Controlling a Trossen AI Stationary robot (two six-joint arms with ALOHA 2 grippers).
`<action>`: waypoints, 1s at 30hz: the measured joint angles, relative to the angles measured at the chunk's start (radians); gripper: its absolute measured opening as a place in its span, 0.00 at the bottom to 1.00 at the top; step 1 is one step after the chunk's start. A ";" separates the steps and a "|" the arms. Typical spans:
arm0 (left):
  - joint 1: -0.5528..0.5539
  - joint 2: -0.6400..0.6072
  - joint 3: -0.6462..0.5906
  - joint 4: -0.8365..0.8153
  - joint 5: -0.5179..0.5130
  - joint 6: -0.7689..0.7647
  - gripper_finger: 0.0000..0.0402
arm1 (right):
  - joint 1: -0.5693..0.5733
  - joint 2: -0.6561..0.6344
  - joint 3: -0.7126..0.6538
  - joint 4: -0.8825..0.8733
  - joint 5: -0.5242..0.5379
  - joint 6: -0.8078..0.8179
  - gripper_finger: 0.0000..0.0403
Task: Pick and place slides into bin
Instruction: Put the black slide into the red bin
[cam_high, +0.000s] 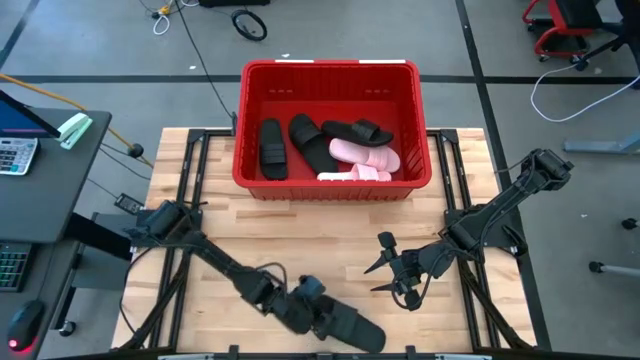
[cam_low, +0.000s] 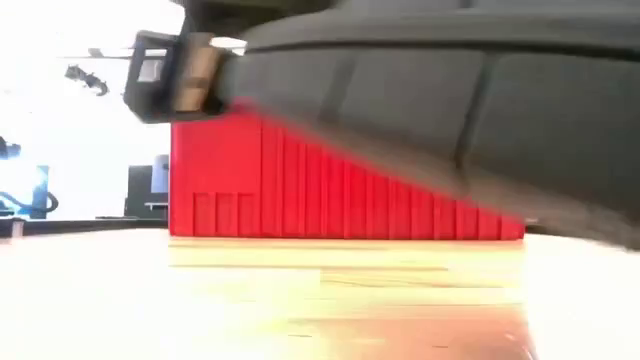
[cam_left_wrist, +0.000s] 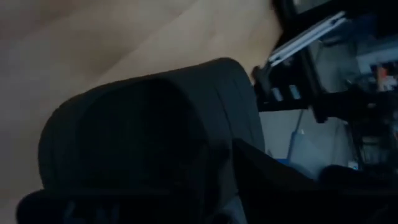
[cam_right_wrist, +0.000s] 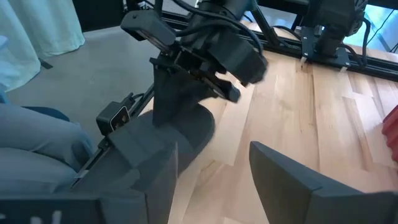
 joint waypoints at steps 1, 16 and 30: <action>0.015 0.000 0.000 0.016 0.018 0.025 0.20 | 0.000 0.000 0.000 0.000 0.000 0.000 0.51; 0.142 -0.005 0.000 0.103 0.150 0.336 0.02 | 0.019 -0.004 0.000 -0.067 0.002 0.077 0.51; 0.355 -0.293 0.054 0.114 0.145 0.916 0.01 | 0.273 -0.224 0.000 -0.066 0.216 0.072 0.51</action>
